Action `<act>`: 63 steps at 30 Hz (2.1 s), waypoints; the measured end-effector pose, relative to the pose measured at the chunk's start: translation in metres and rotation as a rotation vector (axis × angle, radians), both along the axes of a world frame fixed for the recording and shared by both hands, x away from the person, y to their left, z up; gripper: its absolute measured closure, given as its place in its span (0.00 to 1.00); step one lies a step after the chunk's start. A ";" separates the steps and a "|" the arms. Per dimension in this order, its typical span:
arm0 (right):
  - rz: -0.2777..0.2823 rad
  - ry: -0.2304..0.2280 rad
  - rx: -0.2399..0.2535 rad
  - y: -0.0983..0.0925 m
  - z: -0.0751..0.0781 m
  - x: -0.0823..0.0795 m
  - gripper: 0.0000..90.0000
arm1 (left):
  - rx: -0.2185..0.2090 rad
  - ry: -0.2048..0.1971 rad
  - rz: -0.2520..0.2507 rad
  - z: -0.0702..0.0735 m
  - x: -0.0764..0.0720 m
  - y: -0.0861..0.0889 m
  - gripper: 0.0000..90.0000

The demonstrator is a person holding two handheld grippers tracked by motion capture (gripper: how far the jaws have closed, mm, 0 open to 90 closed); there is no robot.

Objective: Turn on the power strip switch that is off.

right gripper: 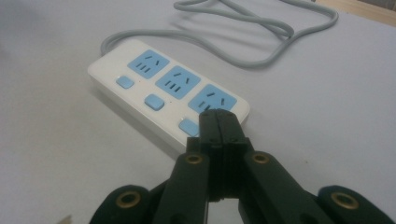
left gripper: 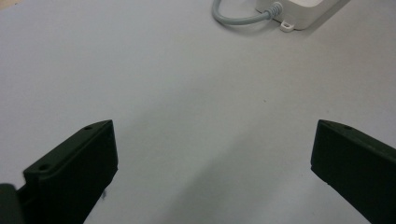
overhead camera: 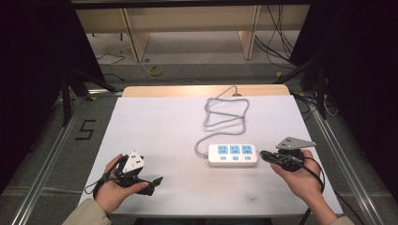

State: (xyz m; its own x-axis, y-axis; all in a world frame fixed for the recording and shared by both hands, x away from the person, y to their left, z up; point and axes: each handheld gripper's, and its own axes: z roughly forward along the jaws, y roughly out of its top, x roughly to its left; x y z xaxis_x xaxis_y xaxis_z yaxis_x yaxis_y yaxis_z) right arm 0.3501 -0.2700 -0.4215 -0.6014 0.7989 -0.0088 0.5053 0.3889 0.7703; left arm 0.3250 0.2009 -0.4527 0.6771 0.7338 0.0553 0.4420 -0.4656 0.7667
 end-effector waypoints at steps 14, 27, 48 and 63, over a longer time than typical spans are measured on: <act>0.016 0.005 -0.002 0.008 0.000 0.004 1.00 | -0.001 0.000 -0.001 0.000 0.000 0.000 0.00; 0.032 0.010 -0.006 0.016 -0.001 0.009 1.00 | 0.000 -0.001 -0.002 0.000 0.000 0.000 0.00; 0.045 0.019 -0.008 0.025 -0.001 0.016 1.00 | -0.002 -0.001 -0.004 0.000 0.001 -0.001 0.00; 0.051 0.022 -0.011 0.030 -0.001 0.021 1.00 | -0.001 -0.001 -0.006 0.000 0.001 -0.001 0.00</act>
